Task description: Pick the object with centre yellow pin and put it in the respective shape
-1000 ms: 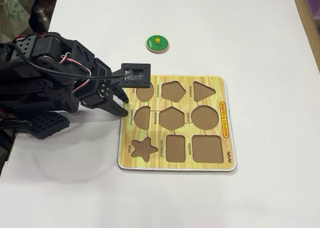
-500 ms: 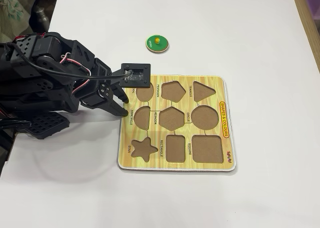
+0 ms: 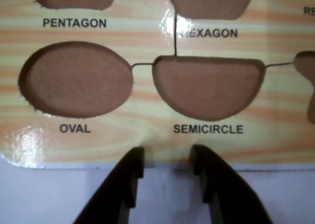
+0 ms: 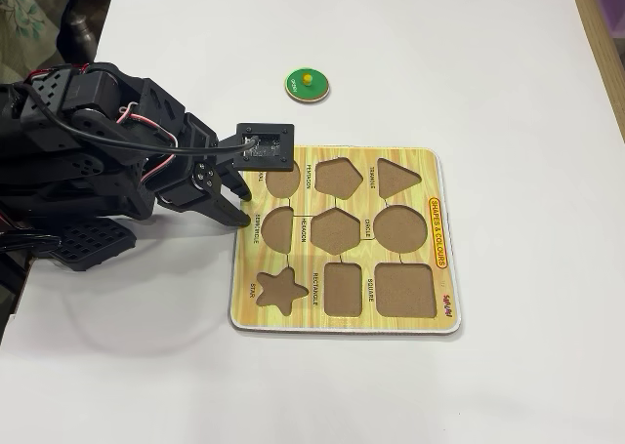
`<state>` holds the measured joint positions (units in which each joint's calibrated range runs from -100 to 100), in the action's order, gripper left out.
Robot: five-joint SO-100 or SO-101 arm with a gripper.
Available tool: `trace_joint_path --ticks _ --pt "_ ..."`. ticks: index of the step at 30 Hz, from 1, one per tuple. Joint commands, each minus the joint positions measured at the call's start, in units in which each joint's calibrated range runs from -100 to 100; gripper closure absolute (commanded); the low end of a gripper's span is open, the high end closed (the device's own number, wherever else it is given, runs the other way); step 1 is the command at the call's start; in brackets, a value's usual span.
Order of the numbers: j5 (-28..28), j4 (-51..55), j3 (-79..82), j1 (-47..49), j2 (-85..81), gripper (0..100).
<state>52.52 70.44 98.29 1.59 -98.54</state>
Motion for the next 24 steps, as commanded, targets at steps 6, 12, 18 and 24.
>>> trace_joint_path --ticks 6,12,18,24 --pt "-0.3 0.2 0.3 -0.7 0.3 88" --pt "-0.3 0.3 0.3 -0.8 0.4 88" --pt "0.3 2.9 0.3 -0.8 0.5 88" --pt "0.4 2.0 -2.3 0.1 5.7 88"
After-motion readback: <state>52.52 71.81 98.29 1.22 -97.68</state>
